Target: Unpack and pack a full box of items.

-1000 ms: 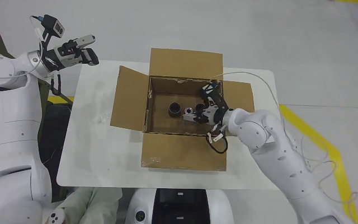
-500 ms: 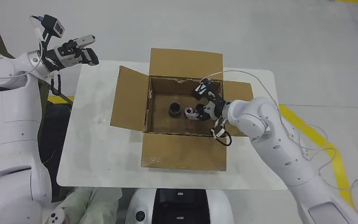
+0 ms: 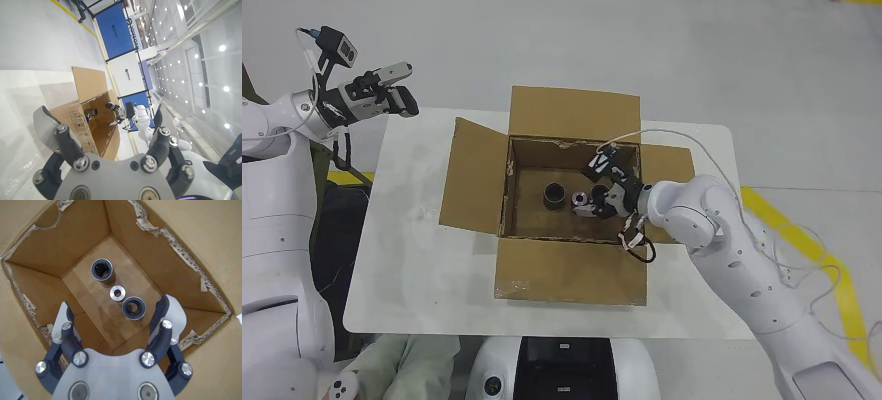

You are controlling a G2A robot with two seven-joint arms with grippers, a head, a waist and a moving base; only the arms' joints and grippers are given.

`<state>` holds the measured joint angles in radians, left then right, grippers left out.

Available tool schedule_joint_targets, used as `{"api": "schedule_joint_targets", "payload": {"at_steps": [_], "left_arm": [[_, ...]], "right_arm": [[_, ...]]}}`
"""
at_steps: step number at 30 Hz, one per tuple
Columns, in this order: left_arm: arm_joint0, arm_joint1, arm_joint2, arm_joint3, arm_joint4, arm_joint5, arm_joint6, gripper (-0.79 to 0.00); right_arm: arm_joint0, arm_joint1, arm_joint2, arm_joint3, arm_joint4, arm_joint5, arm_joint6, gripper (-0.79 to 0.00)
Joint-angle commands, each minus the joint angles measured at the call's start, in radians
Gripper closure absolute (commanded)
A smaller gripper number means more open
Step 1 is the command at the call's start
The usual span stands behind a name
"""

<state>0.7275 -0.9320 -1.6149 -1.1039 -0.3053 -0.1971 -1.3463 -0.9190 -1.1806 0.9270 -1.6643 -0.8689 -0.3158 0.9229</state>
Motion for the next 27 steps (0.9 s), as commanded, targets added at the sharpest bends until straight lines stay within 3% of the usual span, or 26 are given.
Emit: {"api": "schedule_joint_targets", "payload": {"at_steps": [1, 13, 27], "left_arm": [[0.000, 0.000, 0.000, 0.000, 0.000, 0.000, 0.000, -0.785], [0.000, 0.000, 0.000, 0.000, 0.000, 0.000, 0.000, -0.785], [0.000, 0.000, 0.000, 0.000, 0.000, 0.000, 0.000, -0.785]], "right_arm": [[0.008, 0.001, -0.003, 0.004, -0.026, -0.011, 0.010, -0.785], [0.118, -0.013, -0.051, 0.137, -0.006, -0.179, 0.031, -0.785], [0.218, -0.043, -0.150, 0.269, -0.079, -0.236, 0.033, -0.785]]}}
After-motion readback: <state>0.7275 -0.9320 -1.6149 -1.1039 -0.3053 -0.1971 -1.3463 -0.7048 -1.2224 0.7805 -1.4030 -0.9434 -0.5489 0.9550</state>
